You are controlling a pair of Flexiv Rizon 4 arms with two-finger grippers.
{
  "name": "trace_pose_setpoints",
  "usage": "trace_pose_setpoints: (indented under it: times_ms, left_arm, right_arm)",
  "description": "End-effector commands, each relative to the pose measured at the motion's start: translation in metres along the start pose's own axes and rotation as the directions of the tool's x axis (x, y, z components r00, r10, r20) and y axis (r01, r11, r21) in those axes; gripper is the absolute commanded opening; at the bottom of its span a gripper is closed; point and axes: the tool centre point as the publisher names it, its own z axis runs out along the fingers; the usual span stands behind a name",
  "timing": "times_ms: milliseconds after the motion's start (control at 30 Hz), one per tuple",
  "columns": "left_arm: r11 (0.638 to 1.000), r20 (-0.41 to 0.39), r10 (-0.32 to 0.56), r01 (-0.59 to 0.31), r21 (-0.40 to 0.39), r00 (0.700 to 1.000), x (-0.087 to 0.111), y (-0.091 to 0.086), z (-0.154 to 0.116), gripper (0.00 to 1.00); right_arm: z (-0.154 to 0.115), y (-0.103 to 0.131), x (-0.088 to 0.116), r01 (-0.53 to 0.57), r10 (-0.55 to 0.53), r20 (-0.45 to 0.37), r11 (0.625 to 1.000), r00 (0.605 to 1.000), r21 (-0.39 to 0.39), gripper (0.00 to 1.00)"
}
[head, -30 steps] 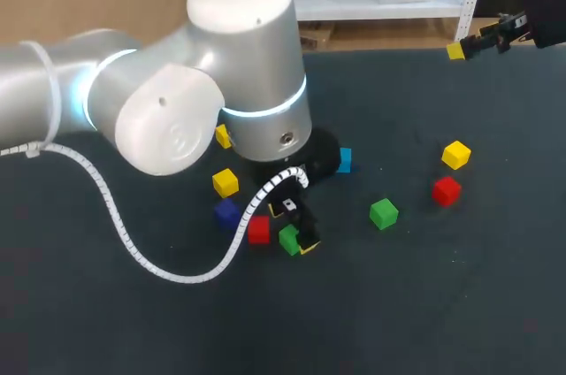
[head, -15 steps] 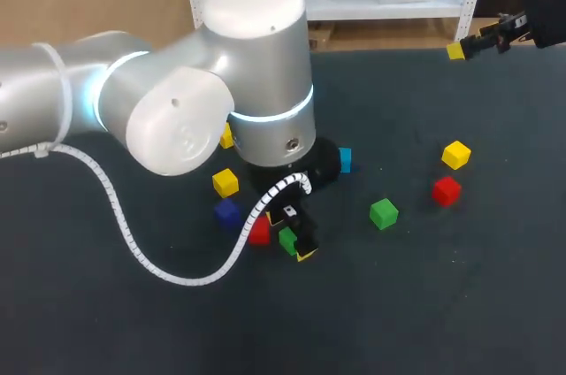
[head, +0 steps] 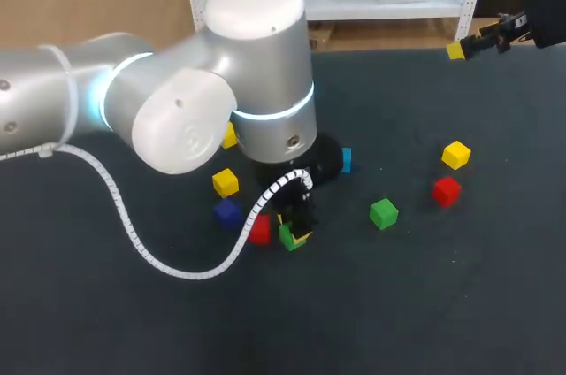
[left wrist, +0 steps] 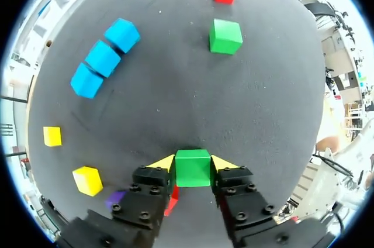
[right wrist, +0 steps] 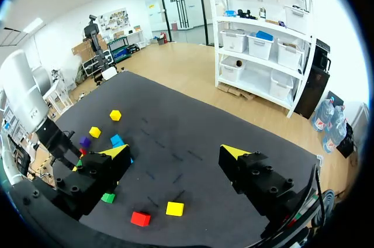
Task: Place the blue cubes, place green cubes on the blue cubes, place the yellow cubes on the green cubes, then place the red cubes on the yellow cubes, and place purple cube on the red cubes.
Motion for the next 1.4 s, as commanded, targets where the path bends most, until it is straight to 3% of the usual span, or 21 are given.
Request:
trace_pose_setpoints:
  times_ms: [33, 267, 500, 700, 967, 1200, 1400]
  left_arm:
    - [0.999, 0.017, 0.048, -0.048, -0.001, 0.999, 0.003, -0.001, -0.015, 0.00]
    - [0.972, 0.012, 0.234, -0.234, -0.031, 0.972, 0.003, -0.001, -0.066, 0.00]
    - [0.937, 0.020, 0.344, -0.342, -0.076, 0.939, -0.016, 0.026, -0.105, 0.00]
    - [0.889, 0.033, 0.447, -0.439, -0.130, 0.894, -0.039, 0.052, -0.106, 0.00]
    - [0.815, 0.013, 0.575, -0.570, -0.104, 0.818, -0.059, 0.060, -0.092, 0.00]
    - [0.795, 0.014, 0.606, -0.605, -0.036, 0.796, -0.074, 0.065, -0.077, 0.00]
    - [0.803, 0.032, 0.596, -0.596, -0.012, 0.803, -0.084, 0.071, -0.071, 0.00]
  right_arm:
    - [0.001, -0.001, 0.000, 0.001, -0.001, 0.002, 1.000, 1.000, -0.003, 1.00]
    - [0.001, -0.001, 0.000, 0.001, -0.001, 0.002, 1.000, 1.000, -0.003, 1.00]
    - [0.001, -0.001, 0.000, 0.001, -0.001, 0.002, 1.000, 1.000, -0.003, 1.00]
    - [0.001, -0.001, 0.000, 0.001, -0.001, 0.002, 1.000, 1.000, -0.003, 1.00]
    - [0.001, -0.001, 0.000, 0.001, -0.001, 0.002, 1.000, 1.000, -0.003, 1.00]
    - [0.001, -0.001, 0.000, 0.001, -0.001, 0.002, 1.000, 1.000, -0.003, 1.00]
    - [0.001, -0.001, 0.000, 0.001, -0.001, 0.002, 1.000, 1.000, -0.003, 1.00]
